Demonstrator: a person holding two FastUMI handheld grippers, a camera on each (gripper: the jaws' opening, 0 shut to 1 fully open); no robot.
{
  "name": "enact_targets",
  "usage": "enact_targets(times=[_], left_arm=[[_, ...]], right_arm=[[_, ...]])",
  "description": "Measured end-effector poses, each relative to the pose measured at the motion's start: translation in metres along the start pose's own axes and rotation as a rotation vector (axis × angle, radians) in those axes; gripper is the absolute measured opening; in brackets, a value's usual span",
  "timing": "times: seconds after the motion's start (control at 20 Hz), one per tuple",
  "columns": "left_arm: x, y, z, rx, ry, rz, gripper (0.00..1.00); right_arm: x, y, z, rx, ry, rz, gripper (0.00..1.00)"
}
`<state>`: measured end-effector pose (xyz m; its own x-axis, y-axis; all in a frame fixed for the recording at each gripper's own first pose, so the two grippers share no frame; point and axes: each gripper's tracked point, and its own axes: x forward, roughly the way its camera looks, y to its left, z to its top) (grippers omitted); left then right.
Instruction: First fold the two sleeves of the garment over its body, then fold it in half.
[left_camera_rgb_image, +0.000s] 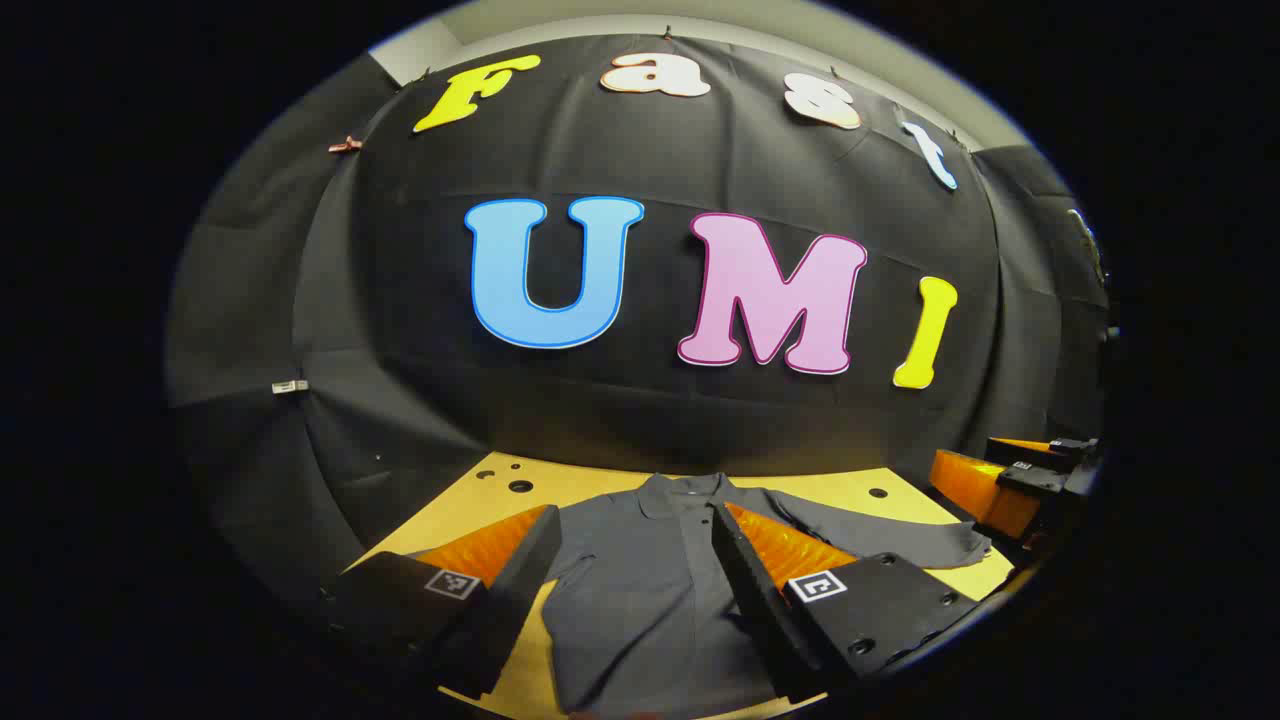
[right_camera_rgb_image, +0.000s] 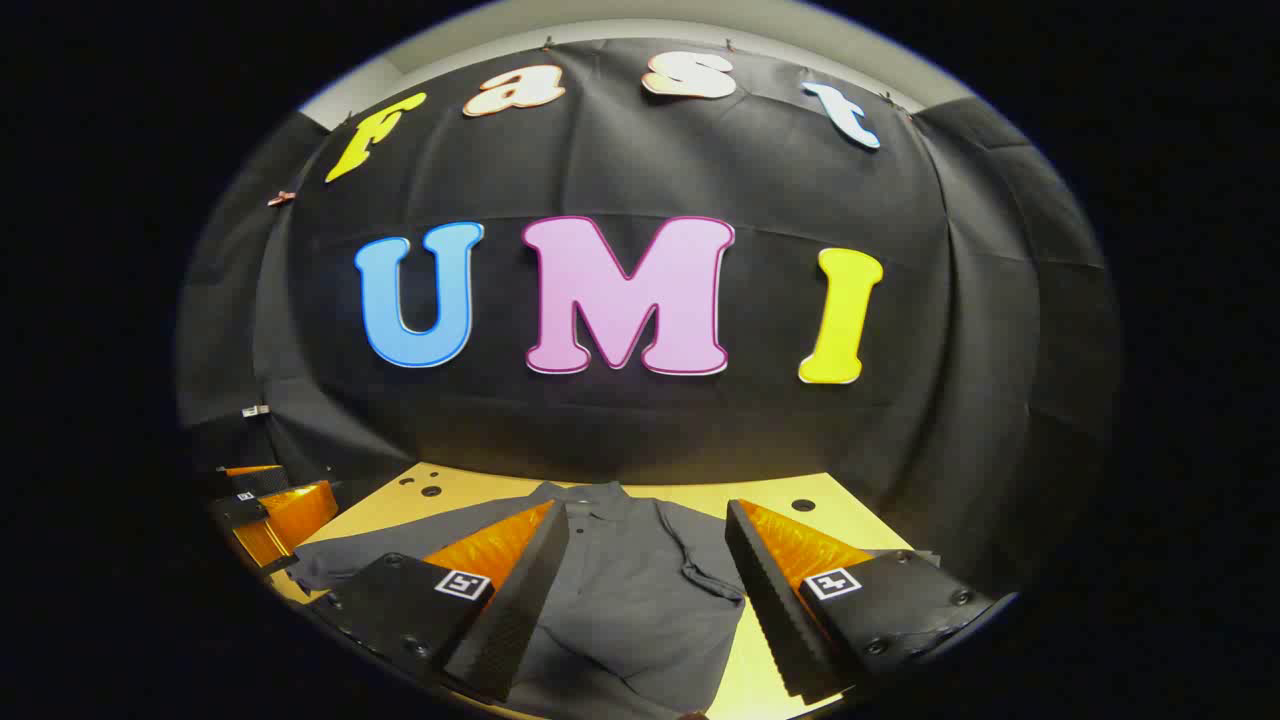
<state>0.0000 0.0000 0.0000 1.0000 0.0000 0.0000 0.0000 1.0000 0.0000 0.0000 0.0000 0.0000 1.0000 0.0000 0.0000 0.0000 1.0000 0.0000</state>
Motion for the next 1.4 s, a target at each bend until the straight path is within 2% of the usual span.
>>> enact_targets(times=[0.1, 0.25, 0.3, 0.35, 0.95, 1.1, 1.4], left_arm=[[0.004, -0.008, 0.004, 0.011, -0.008, -0.014, 0.96], [0.017, -0.008, 0.011, 0.052, -0.028, -0.018, 0.96], [0.02, -0.006, 0.01, 0.06, -0.028, -0.015, 0.92], [0.024, -0.005, 0.013, 0.065, -0.029, -0.012, 0.96], [0.041, -0.004, 0.005, 0.085, 0.015, 0.011, 0.96], [0.045, -0.002, 0.005, 0.108, 0.011, 0.04, 0.96], [0.053, -0.016, 0.001, 0.146, 0.024, 0.022, 0.95]], right_arm=[[0.005, -0.004, -0.01, 0.0, 0.038, 0.009, 0.98], [0.019, -0.01, 0.0, -0.023, 0.006, 0.008, 0.97], [0.024, -0.011, 0.005, -0.024, -0.006, 0.006, 0.97], [0.028, -0.012, 0.009, -0.022, -0.02, 0.002, 0.97], [0.052, -0.04, -0.001, -0.012, -0.014, -0.031, 0.97], [0.064, -0.049, 0.0, -0.013, -0.018, -0.037, 0.97], [0.085, -0.086, 0.002, -0.009, -0.015, -0.104, 0.98]])
